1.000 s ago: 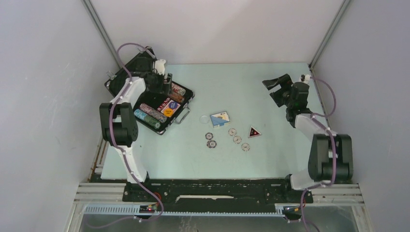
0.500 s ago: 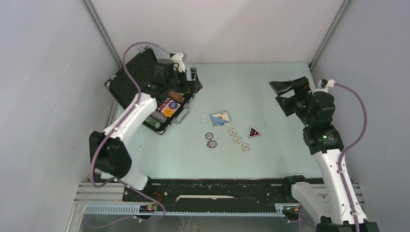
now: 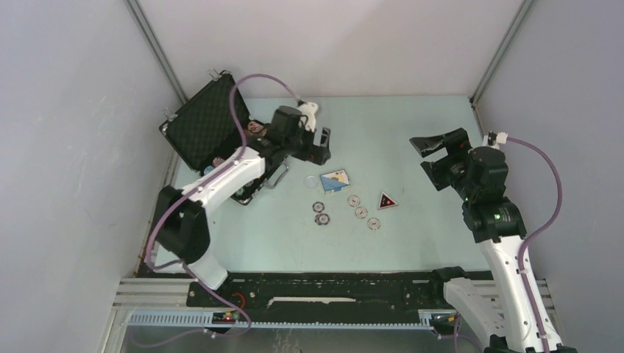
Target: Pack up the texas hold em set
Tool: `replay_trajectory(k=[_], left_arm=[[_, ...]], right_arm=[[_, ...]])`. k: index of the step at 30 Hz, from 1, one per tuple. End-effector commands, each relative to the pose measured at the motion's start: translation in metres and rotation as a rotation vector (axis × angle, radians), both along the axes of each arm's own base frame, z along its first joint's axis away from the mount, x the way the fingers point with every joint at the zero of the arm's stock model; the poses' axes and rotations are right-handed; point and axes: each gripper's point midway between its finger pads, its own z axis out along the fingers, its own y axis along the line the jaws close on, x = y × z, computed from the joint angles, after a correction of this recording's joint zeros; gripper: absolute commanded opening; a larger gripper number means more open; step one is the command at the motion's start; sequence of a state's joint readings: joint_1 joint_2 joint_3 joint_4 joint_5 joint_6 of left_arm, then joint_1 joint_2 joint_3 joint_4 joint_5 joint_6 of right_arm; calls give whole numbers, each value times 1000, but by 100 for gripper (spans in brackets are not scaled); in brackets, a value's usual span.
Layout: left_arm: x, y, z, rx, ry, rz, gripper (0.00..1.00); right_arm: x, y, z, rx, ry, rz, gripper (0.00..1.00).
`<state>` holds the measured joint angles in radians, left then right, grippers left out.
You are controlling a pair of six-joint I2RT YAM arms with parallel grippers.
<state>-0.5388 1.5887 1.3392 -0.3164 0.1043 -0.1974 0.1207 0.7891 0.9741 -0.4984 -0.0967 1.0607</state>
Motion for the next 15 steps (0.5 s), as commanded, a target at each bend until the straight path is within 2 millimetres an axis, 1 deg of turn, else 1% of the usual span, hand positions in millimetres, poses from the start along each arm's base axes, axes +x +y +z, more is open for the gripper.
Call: replay_trajectory(k=[1,5,8,10,15], left_arm=[[-7,-16,-28,148,31,-147,100],[-14,-29,-40,264,-2,-241,100],[-20,-41,-55,282,27,-313,100],[-22,-47,-66,285,55,-358,100],[-17,-56,-88,361,82,-441,100]], right_arm=[[-8,-6,13,-26,-44,-29,100],[-17,-13,22,-50,-73,-55,100],[-20,-19,21,-73,-77,-83,100],[-21,-19,23,-80,-89,-76,100],[-27,-19,34,-77,-124,-73,100]])
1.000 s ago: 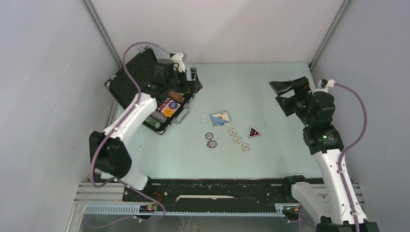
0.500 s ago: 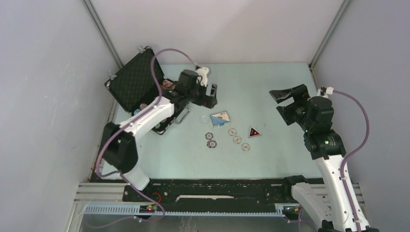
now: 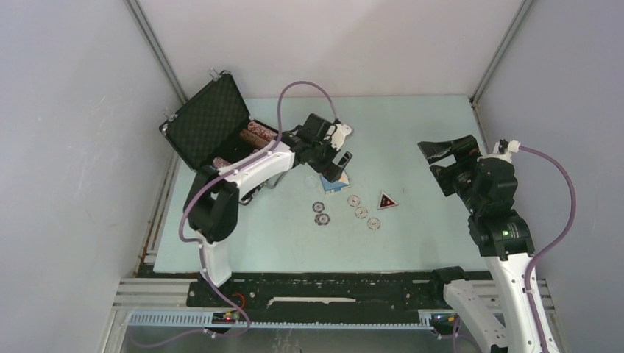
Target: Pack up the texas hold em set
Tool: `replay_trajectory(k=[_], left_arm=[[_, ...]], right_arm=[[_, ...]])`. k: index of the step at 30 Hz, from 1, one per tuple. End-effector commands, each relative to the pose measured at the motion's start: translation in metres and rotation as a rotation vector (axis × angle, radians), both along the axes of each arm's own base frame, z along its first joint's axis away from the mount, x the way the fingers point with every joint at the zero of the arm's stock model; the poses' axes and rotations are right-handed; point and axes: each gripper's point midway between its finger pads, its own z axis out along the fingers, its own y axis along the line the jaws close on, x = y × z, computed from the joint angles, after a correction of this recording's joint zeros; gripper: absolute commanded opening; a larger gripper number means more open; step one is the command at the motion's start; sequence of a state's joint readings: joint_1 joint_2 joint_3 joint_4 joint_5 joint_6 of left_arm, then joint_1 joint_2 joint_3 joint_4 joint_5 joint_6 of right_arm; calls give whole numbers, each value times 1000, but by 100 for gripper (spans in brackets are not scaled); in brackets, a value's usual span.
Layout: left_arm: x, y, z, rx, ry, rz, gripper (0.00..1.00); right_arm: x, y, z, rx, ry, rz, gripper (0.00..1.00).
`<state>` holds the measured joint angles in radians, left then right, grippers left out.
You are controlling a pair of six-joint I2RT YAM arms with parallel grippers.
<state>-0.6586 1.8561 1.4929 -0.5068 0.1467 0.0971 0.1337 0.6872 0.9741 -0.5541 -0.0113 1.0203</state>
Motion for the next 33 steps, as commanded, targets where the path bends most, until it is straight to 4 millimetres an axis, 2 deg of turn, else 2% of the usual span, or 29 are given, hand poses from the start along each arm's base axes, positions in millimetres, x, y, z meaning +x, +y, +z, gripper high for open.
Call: replay_trajectory(k=[1,8,14,18,26,30,33], left_arm=[[9,-11,-5,64,-19,-107,100],[11,-24,-17,129,-18,-158,99],[1,-31,-39,183,17,-240,100],[9,-28,-52,240,28,-214,100],[11,-37,-75,281,32,-227,98],[10,-40,-80,278,52,-242,89],[5,-44,-83,261,67,-254,88]], right_arm=[[-9,-7,24,-27,-72,-23,100],[-13,-18,19,-144,-90,-49,100],[-15,-11,19,-235,-167,29,100],[-22,13,22,-289,-289,194,100],[-24,12,10,-355,-302,221,100],[-25,12,10,-361,-303,227,100],[-22,10,8,-360,-303,218,100]])
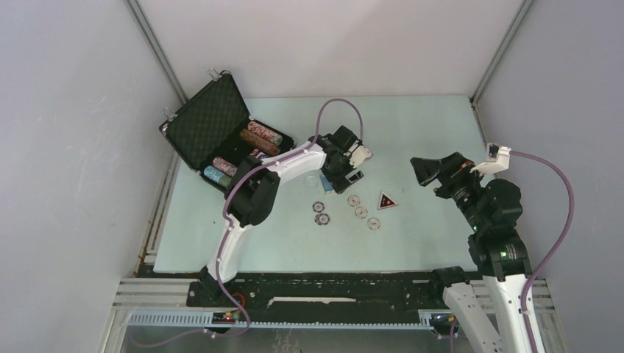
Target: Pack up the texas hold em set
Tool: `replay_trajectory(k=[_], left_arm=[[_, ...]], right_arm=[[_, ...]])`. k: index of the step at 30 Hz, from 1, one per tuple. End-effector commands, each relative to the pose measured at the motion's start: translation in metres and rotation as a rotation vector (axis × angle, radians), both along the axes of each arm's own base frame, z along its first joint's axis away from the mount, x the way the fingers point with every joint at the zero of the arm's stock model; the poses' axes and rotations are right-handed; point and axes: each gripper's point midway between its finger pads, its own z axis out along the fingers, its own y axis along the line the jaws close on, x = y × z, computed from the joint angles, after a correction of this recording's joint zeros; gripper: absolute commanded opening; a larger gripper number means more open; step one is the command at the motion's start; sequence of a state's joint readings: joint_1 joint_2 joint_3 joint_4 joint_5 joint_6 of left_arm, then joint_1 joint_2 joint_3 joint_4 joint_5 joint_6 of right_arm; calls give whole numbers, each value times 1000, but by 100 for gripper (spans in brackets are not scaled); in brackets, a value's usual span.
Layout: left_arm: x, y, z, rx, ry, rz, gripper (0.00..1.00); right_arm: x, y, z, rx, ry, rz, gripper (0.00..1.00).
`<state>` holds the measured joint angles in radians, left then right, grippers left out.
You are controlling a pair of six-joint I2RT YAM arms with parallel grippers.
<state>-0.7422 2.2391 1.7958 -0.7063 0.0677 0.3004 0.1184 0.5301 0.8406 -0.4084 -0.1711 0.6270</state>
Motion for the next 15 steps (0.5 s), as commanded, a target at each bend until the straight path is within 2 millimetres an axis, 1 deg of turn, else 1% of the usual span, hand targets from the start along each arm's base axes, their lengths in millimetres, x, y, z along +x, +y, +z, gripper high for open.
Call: replay_trajectory(k=[1,4,5,8,11,15], left_arm=[[-1,-16,9,-39,-2,-42,88],[-2,-15,1,-24,8,-42,88],[-3,-14,-1,-15,11,-44,86],[-3,-9,-1,8,8,-43,76],[-1,-5,6,15,-13,-39,68],[1,-5,22,1,-43,-29,60]], right_arm=[[3,-1,7,-25,-57,9,100],[6,-1,4,-21,-44,12,100],[6,-2,3,-21,-39,12,100],[4,-5,1,-24,-32,4,100],[1,-7,1,-31,-37,1,100],[-1,-9,3,-30,-46,-12,100]])
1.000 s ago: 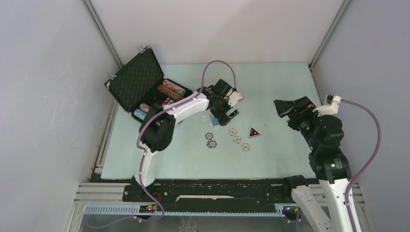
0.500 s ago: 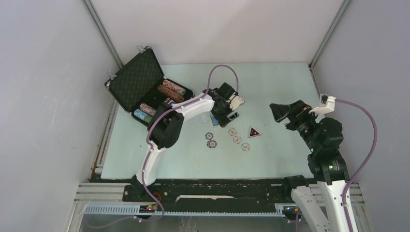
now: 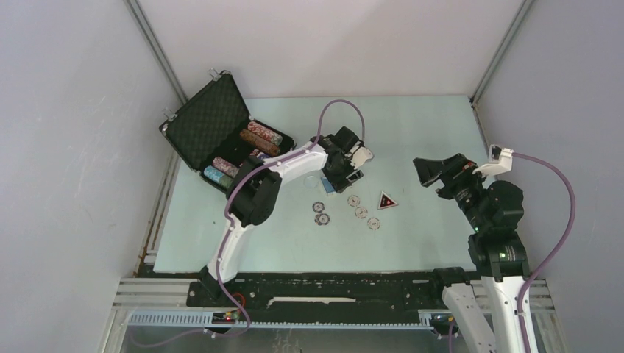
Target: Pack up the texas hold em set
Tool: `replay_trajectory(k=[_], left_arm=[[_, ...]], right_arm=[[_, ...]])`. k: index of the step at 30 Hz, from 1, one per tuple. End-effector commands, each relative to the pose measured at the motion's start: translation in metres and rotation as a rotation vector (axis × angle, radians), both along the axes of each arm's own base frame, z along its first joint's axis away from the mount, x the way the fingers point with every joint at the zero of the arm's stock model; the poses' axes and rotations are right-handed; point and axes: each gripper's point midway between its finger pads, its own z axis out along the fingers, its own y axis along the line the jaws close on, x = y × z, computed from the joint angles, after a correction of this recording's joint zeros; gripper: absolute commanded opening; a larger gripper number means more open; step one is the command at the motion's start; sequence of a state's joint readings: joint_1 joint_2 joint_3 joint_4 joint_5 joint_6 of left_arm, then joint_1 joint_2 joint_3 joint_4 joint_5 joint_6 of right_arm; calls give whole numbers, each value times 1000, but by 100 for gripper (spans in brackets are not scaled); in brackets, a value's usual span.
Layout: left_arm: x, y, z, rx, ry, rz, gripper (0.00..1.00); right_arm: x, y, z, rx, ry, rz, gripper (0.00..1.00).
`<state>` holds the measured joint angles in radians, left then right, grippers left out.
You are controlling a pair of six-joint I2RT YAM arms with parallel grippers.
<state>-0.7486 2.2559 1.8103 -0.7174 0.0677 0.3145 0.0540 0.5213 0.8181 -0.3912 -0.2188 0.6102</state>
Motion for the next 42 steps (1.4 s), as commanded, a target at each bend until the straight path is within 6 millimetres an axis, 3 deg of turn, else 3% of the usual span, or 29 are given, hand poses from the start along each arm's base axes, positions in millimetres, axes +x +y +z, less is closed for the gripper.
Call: replay_trajectory(k=[1,3,11,19,22,26,30,33,37,42], left_arm=[[3,-3,32,-21,-55,-8,57],[4,-4,39,-35,-64,-1,50],[6,-6,65,-93,-80,50,38],[8,17,107,-171,-106,83,39],[5,37,129,-221,-115,114,38],[10,72,154,-224,-190,171,38],[19,112,186,-260,-249,287,38],[26,137,195,-285,-338,382,38],[35,172,185,-216,-390,479,35],[60,219,183,-166,-439,607,35]], right_arm=[[-3,-1,8,-18,-41,5,100],[-3,0,8,-16,-42,12,100],[8,5,21,47,-95,31,99],[62,9,21,39,-120,32,95],[91,9,23,38,-143,11,94],[131,15,13,65,-147,11,92],[176,28,-7,17,-163,17,99],[208,41,-38,-32,-138,51,100],[223,56,-66,-58,-122,130,100],[223,63,-91,-63,-55,181,100]])
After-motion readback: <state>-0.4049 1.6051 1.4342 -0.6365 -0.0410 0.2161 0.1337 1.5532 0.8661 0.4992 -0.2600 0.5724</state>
